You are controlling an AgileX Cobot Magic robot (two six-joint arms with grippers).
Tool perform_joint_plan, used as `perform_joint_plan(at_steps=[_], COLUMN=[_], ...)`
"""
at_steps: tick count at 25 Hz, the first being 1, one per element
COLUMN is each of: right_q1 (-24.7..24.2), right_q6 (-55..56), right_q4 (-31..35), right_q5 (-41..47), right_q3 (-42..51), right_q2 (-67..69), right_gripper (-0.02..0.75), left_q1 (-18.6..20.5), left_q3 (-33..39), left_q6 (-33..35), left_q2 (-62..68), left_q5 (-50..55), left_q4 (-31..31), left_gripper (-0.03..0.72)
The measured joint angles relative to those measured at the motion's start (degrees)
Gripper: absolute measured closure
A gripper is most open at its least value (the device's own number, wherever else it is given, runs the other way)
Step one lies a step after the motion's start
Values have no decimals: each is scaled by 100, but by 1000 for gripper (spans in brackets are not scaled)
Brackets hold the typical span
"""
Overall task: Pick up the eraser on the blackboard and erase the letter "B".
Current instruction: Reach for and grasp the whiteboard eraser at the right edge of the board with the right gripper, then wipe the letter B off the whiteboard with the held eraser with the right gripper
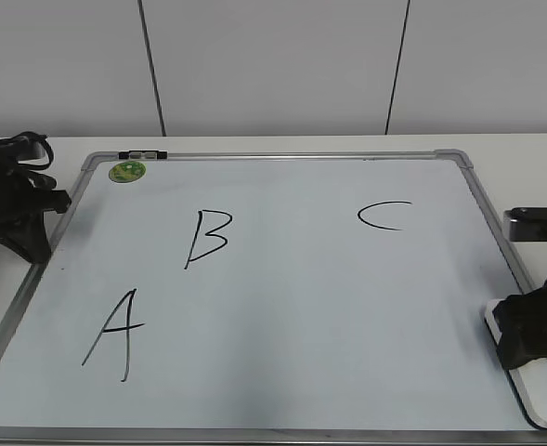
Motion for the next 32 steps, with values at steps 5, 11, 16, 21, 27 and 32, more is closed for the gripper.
perform_joint_plan(at_steps=[5, 11, 16, 21, 27, 32], right_q1=[12, 12, 274, 1031, 1737, 2099], right_q6=[0, 0, 0, 0, -11, -11], right_q4=[22, 86, 86, 86, 86, 86], right_q5=[23, 593, 1252, 1623, 2231, 2650], right_q3=[0, -300, -915, -1693, -2748, -3855], right_q2=[-252, -816, -851, -806, -190, 657], right_gripper=[195, 195, 195, 195, 195, 196], left_q1=[0, 0, 0, 0, 0, 0], left_q3=[0, 0, 0, 0, 0, 0], left_q6=[0, 0, 0, 0, 0, 0], left_q2=[0, 0, 0, 0, 0, 0], left_q5=[0, 0, 0, 3, 3, 13], left_q4=[0, -4, -4, -4, -4, -4], left_gripper=[677, 677, 677, 677, 677, 677])
